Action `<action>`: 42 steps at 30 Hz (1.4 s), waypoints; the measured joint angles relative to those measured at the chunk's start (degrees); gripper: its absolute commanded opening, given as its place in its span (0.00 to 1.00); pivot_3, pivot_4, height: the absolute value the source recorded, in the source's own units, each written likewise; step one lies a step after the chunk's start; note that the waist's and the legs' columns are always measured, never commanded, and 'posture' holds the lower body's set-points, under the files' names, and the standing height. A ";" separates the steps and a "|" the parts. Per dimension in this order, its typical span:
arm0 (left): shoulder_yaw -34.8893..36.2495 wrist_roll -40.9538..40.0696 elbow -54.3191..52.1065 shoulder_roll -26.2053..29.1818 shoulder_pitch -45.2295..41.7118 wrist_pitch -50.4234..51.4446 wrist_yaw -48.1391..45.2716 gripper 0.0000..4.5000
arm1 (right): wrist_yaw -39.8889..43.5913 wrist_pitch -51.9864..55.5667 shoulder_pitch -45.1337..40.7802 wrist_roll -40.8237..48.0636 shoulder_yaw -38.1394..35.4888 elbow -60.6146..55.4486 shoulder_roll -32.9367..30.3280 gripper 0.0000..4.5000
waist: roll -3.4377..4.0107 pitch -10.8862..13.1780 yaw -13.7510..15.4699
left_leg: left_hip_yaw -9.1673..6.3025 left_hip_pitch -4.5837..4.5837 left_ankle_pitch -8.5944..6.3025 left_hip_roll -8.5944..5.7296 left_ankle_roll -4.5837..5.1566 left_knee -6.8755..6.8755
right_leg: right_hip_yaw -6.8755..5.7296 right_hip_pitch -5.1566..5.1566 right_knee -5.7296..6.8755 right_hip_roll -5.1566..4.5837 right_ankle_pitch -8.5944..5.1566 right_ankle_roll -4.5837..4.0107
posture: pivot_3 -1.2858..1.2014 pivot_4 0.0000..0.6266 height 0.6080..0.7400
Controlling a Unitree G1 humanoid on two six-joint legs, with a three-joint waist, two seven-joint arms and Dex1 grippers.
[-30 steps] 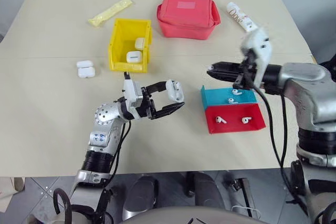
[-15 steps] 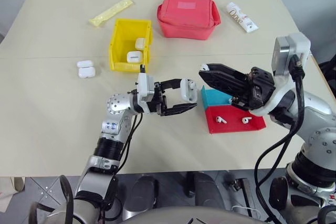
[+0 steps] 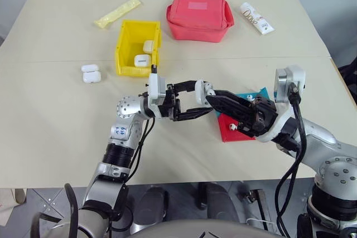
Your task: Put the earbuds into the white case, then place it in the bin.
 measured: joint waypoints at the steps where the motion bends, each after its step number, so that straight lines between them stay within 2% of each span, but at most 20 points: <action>1: 0.00 -0.02 -0.33 0.10 0.01 0.28 0.02 0.63 | 0.42 -0.66 0.25 -0.10 0.28 -0.02 -0.20 0.11 | 0.00 0.00 -0.02 | 0.01 0.01 0.00 0.00 0.01 0.00 | 0.01 0.00 0.00 0.00 0.00 0.00 | 0.52 0.24 1.00; 16: -0.31 -1.03 -5.24 1.79 3.07 7.01 0.08 0.63 | 6.96 -7.49 0.68 -7.41 6.21 2.75 -3.22 0.11 | -0.01 0.00 0.04 | -0.02 0.00 -0.01 0.01 0.03 0.00 | 0.06 0.01 -0.03 0.01 -0.01 -0.01 | 0.52 0.24 1.00; 27: -1.85 -1.15 -6.96 2.87 3.66 11.11 0.20 0.63 | 10.44 -9.65 2.91 -9.51 6.82 2.84 -5.65 0.11 | -0.01 0.00 0.08 | -0.02 -0.01 -0.01 0.01 0.03 0.00 | 0.14 0.01 -0.10 -0.01 -0.01 -0.01 | 0.52 0.24 1.00; 42: -1.82 -0.35 -6.53 2.75 3.27 10.77 1.12 0.63 | 10.03 -10.56 3.89 -9.78 8.03 3.11 -5.67 0.11 | -0.01 0.00 0.09 | -0.03 -0.02 -0.01 0.01 0.03 0.00 | 0.24 0.02 -0.12 -0.03 -0.01 -0.01 | 0.52 0.24 1.00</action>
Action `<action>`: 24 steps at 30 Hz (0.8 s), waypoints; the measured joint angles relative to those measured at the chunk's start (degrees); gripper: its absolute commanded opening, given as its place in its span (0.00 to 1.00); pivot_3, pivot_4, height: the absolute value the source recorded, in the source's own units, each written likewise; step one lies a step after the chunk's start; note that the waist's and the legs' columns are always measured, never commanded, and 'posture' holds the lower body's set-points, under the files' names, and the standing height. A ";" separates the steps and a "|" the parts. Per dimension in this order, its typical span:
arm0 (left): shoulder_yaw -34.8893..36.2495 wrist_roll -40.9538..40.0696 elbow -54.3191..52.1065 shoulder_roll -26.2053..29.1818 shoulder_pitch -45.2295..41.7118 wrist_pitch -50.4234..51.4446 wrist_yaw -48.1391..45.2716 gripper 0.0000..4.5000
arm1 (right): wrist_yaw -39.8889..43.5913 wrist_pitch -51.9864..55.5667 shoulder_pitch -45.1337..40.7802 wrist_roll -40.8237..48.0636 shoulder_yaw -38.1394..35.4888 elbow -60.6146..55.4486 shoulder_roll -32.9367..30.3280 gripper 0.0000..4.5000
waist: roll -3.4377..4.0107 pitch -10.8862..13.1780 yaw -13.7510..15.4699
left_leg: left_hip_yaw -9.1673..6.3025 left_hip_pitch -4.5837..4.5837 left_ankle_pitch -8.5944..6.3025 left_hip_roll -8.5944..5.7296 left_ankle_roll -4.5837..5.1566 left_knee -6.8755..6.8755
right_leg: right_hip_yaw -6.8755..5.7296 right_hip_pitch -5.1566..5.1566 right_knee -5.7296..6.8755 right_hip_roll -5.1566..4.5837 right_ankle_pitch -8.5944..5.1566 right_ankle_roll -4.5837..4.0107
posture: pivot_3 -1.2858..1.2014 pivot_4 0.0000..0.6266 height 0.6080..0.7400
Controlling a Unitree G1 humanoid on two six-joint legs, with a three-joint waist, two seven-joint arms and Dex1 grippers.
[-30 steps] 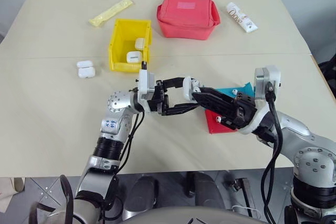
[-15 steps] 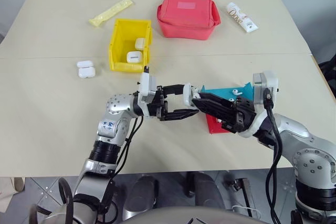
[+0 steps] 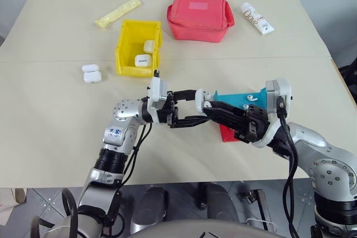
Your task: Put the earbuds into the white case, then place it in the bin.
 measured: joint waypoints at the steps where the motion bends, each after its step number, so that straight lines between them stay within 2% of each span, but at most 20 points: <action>1: 0.00 0.00 0.00 -0.03 0.00 0.02 0.05 0.63 | 0.00 -0.24 0.18 -0.07 0.05 0.01 0.09 0.11 | 0.00 0.00 0.01 | 0.00 0.00 0.00 0.00 0.00 0.00 | 0.00 0.00 0.00 0.00 0.00 0.00 | 0.52 0.24 1.00; 16: 0.00 0.21 1.05 -0.46 0.00 0.42 0.72 0.63 | 2.43 -2.68 1.62 -1.94 0.66 2.47 -0.07 0.11 | 0.00 0.00 0.01 | 0.00 0.00 0.00 0.00 0.00 0.00 | -0.01 0.00 -0.01 0.01 0.00 0.00 | 0.52 0.24 1.00; 24: 0.01 0.61 1.87 0.11 0.01 0.04 -0.30 0.63 | 4.98 -2.13 -1.13 -3.56 2.55 4.09 -3.41 0.11 | 0.00 0.00 -0.04 | 0.00 0.00 0.00 0.02 0.00 0.00 | -0.01 0.00 -0.03 0.01 0.00 0.00 | 0.52 0.24 1.00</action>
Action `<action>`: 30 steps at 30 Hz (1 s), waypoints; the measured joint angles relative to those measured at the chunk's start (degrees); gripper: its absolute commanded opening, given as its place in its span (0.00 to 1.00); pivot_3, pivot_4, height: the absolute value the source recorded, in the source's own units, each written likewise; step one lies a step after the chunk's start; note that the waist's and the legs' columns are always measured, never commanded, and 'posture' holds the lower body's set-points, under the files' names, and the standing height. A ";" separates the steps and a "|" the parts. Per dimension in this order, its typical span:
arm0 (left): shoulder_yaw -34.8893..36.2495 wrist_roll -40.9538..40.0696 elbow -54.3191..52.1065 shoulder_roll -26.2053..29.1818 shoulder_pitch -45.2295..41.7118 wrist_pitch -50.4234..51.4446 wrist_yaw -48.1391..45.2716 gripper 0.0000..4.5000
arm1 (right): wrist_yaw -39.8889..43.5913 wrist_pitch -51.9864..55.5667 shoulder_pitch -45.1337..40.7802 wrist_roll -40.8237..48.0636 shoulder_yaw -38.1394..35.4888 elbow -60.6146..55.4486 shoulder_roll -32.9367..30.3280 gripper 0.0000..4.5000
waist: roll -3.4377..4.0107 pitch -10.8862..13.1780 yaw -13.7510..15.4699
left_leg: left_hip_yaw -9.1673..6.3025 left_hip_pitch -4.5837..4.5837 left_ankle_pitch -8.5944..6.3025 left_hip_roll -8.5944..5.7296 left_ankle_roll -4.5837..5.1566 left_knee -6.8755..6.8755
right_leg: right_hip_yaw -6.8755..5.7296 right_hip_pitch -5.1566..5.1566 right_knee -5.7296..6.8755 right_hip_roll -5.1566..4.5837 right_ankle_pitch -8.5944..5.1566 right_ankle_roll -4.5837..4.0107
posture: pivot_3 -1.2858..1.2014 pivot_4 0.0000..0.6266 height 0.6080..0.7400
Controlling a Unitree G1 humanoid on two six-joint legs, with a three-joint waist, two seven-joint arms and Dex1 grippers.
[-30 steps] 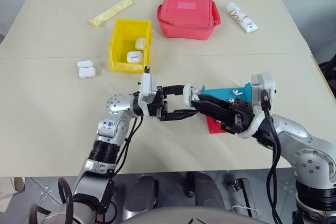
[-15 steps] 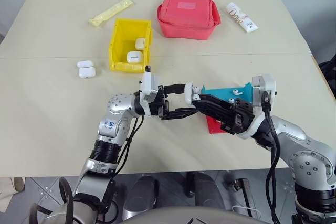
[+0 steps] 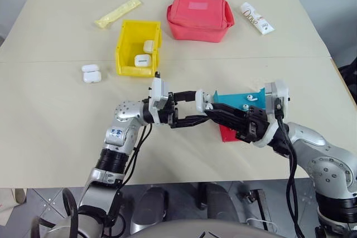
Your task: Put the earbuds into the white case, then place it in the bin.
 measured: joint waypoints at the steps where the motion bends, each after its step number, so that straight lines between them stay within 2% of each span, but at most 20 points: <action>1: 0.00 0.00 0.00 0.20 0.00 -0.09 -0.24 0.63 | 0.51 0.05 -0.43 -0.13 0.29 0.36 -0.27 0.11 | 0.00 0.00 0.02 | 0.00 0.00 0.00 0.00 0.00 0.00 | 0.00 0.00 0.00 0.00 0.00 0.00 | 0.52 0.24 1.00; 17: -0.12 0.91 0.31 0.82 0.01 -1.09 -1.47 0.63 | 3.38 1.32 -4.38 -1.97 2.76 1.70 -4.09 0.11 | 0.00 0.00 0.06 | -0.01 -0.01 0.00 0.00 -0.01 0.00 | 0.00 0.01 -0.02 -0.04 0.00 0.00 | 0.52 0.24 1.00; 30: -0.03 1.16 0.38 0.93 0.02 -1.00 -1.42 0.63 | 3.34 2.40 -5.62 -2.95 3.38 1.51 -4.11 0.11 | 0.00 0.00 0.06 | -0.01 -0.01 -0.01 0.00 -0.02 0.00 | 0.00 0.01 -0.03 -0.04 0.00 0.00 | 0.52 0.24 1.00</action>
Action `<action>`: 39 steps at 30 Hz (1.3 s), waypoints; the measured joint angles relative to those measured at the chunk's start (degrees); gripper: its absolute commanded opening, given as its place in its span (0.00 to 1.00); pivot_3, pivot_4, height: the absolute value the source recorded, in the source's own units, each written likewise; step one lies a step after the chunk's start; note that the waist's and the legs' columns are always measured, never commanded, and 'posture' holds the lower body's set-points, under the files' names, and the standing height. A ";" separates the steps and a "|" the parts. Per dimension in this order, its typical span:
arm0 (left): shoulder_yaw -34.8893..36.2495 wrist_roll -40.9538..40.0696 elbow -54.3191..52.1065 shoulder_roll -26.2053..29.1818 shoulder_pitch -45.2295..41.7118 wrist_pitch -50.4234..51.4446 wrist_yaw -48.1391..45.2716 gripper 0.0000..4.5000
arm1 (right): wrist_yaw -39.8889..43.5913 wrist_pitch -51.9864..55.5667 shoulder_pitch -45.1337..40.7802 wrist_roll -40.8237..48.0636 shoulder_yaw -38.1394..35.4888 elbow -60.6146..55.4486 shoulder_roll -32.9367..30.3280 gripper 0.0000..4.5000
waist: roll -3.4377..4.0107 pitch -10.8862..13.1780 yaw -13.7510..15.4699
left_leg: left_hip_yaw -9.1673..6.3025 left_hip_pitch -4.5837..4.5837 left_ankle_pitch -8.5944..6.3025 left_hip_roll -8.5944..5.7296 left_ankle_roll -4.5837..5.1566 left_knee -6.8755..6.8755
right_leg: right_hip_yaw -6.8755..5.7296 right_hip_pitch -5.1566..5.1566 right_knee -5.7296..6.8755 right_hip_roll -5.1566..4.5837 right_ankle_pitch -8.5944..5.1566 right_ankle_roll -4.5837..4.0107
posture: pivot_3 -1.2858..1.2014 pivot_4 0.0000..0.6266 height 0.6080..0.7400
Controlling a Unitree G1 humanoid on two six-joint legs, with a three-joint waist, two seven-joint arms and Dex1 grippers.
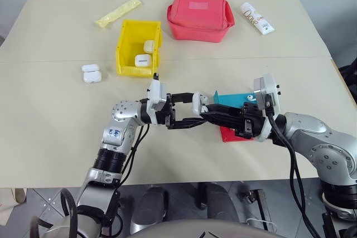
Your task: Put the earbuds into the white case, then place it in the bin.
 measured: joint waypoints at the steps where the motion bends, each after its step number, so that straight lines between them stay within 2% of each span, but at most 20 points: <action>1: 0.00 0.00 0.00 0.00 0.00 0.07 0.00 0.63 | 0.00 0.00 -0.03 -0.02 0.00 0.00 0.00 0.11 | 0.00 0.00 0.00 | 0.00 0.00 0.00 0.00 0.00 0.00 | 0.00 0.00 0.00 0.00 0.00 0.00 | 0.52 0.24 1.00; 25: -0.02 -0.01 -0.11 -0.04 0.30 1.08 0.09 0.63 | -0.01 1.30 -1.00 -0.59 -0.68 -0.38 0.01 0.11 | 0.00 0.00 0.00 | 0.00 0.00 0.00 0.00 0.00 0.00 | 0.00 0.00 0.00 -0.01 0.00 0.00 | 0.52 0.24 1.00; 27: -0.02 -0.02 -0.12 -0.04 0.30 1.07 0.09 0.63 | -0.01 1.35 -1.06 -0.59 -0.68 -0.38 0.01 0.27 | 0.00 0.00 0.00 | 0.00 0.00 0.00 0.00 0.00 0.00 | 0.00 0.00 0.00 0.00 0.00 0.00 | 0.52 0.24 1.00; 28: 0.01 -0.04 -0.12 -0.03 0.30 1.08 0.10 0.63 | -0.09 1.36 -1.09 -0.79 -0.82 -0.36 0.01 0.32 | 0.00 0.00 0.00 | 0.00 0.00 0.00 0.00 0.00 0.00 | 0.00 0.00 0.00 -0.01 0.00 0.00 | 0.52 0.24 1.00; 34: 0.82 -0.03 -0.12 0.16 0.35 1.23 0.69 0.63 | -0.38 1.33 -1.25 -1.39 -1.26 -0.81 0.02 0.74 | 0.00 0.00 -0.01 | 0.00 0.00 0.00 0.00 -0.01 0.00 | -0.01 0.00 0.00 0.00 0.00 0.00 | 0.52 0.24 1.00; 39: 1.09 -0.04 -0.12 0.16 0.41 1.29 0.69 0.63 | -0.49 1.35 -1.66 -1.85 -1.23 -0.59 0.04 0.74 | 0.00 0.00 0.00 | 0.00 0.00 0.00 0.00 -0.01 0.00 | 0.00 0.00 0.00 0.00 0.00 0.00 | 0.52 0.24 1.00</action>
